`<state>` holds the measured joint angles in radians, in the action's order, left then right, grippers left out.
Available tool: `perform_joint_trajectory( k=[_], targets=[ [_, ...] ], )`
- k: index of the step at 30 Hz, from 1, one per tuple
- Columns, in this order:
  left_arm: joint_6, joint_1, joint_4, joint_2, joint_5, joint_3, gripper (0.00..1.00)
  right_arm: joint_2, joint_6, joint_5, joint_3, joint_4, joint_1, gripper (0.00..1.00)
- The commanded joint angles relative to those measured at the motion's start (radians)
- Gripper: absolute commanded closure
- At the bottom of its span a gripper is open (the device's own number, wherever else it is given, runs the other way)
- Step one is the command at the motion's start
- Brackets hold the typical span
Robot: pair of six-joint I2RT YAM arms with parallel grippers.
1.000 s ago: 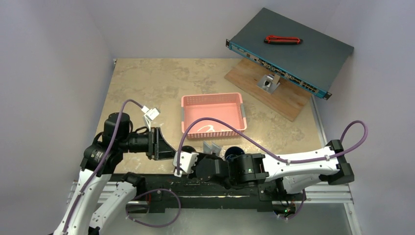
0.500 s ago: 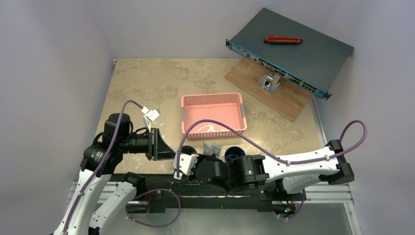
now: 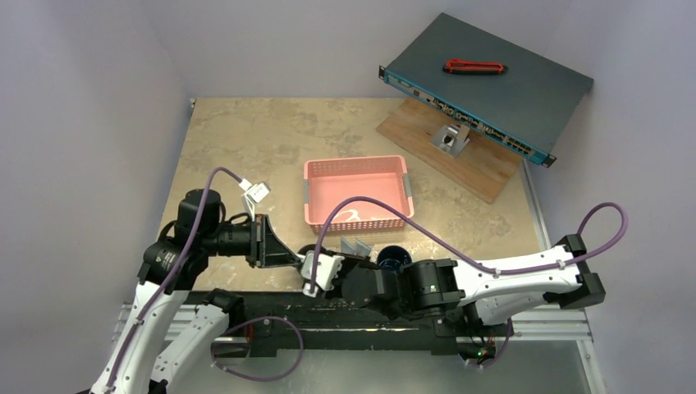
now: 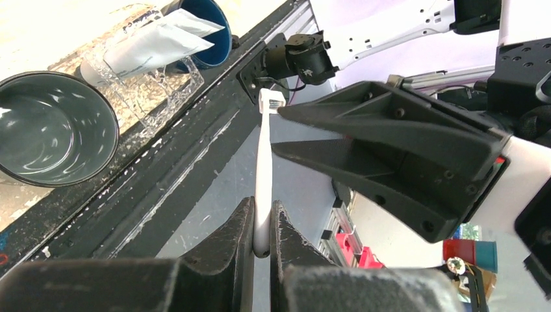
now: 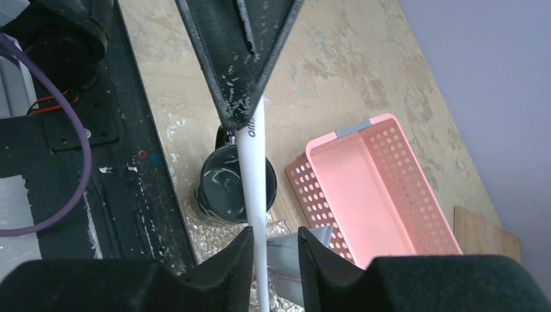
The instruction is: Prepare toiletry sets of a toothbrush and toothpaste on the tray
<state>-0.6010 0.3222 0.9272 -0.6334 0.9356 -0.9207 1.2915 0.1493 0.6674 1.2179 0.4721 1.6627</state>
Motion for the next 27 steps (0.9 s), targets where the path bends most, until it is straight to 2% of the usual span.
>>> perform_joint_trajectory(
  k=[1,7,11,20,24,27],
  targets=[
    [-0.004,0.003,-0.062,-0.008,0.031,0.017,1.00,-0.103,-0.041,0.041,-0.041,-0.069,0.004,0.65],
    [-0.047,-0.029,-0.148,-0.009,0.111,0.054,1.00,-0.270,-0.076,0.012,-0.145,-0.144,0.004,0.54],
    [-0.100,-0.138,-0.227,-0.015,0.241,0.092,1.00,-0.378,-0.087,-0.005,-0.207,-0.201,0.005,0.51],
    [-0.341,-0.207,-0.520,-0.005,0.335,0.188,1.00,-0.588,0.021,-0.079,-0.360,-0.352,0.003,0.45],
    [-0.472,-0.213,-0.680,0.010,0.342,0.224,1.00,-0.693,0.128,-0.121,-0.460,-0.504,0.004,0.42],
    [-0.504,-0.213,-0.710,0.013,0.345,0.225,1.00,-0.766,0.203,-0.155,-0.539,-0.607,0.004,0.38]
  ],
)
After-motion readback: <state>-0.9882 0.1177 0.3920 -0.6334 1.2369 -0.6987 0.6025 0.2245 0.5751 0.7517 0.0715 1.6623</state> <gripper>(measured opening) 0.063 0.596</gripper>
